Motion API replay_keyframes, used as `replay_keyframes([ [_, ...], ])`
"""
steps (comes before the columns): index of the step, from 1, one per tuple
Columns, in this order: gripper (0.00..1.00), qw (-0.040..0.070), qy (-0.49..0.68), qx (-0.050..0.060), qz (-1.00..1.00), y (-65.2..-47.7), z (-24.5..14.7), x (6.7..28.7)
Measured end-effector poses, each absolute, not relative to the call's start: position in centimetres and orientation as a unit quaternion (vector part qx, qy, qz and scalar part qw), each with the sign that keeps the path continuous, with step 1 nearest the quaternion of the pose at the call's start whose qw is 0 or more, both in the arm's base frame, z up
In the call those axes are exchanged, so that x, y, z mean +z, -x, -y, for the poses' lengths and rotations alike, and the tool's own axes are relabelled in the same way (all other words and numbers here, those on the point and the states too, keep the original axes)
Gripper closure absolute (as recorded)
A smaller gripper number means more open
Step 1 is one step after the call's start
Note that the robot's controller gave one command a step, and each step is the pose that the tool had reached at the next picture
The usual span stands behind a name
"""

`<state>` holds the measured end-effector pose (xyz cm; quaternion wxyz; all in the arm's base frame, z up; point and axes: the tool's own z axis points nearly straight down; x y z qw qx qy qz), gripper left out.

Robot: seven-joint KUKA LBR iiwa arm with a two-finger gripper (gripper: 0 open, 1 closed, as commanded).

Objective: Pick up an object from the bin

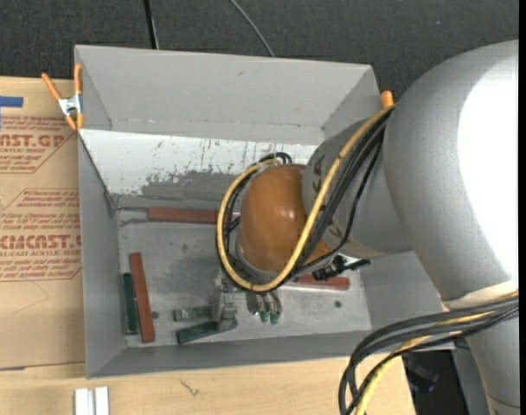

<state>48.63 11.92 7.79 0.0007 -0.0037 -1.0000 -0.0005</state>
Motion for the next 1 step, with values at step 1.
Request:
replay_keyframes([
  [1,0.0,0.0,0.004,-0.001,1.0,-48.64,-11.92,7.81],
])
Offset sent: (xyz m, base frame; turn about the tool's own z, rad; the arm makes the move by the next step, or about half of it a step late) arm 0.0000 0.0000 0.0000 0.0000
